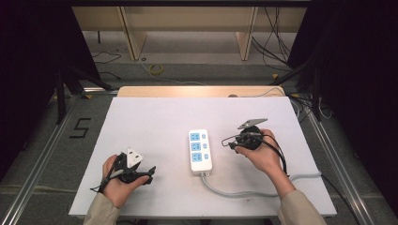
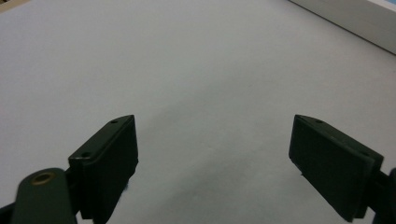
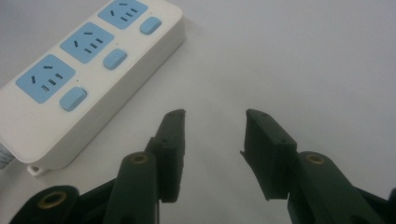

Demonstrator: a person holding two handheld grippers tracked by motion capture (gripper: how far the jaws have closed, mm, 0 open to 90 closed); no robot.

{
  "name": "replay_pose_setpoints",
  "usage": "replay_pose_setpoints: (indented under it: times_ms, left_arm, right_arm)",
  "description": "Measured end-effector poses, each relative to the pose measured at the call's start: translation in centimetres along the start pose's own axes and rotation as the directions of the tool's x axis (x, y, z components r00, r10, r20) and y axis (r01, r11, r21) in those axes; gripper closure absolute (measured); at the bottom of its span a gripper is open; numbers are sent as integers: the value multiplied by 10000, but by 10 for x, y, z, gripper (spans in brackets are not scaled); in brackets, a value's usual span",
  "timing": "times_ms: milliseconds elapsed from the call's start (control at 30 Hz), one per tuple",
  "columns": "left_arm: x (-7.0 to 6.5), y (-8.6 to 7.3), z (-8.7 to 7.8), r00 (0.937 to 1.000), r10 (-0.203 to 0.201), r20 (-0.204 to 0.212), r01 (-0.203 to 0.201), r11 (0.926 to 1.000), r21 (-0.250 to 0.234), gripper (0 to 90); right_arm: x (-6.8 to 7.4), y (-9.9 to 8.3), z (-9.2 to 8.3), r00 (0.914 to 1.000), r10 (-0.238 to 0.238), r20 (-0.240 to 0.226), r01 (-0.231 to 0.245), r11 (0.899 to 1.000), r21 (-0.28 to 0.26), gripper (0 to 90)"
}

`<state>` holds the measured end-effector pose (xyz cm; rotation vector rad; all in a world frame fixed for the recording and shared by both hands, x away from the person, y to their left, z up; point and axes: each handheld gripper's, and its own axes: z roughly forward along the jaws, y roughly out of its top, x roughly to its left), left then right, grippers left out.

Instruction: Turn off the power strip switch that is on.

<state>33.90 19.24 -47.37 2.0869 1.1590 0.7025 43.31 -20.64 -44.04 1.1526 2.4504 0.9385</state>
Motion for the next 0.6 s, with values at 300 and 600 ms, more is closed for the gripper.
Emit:
replay_pose_setpoints:
  times_ms: [300, 600]
  left_arm:
    - [1, -1, 1, 10000, -52, -15, 52, 10000, 38, 153]
    - [3, -2, 5, 10000, -75, -14, 75, 9999, 68, 152]
  right_arm:
    - [-5, -33, -24, 9998, 214, -26, -215, 9974, -688, 544]
    - [-7, -52, -29, 9995, 287, -115, -296, 9955, -900, 510]
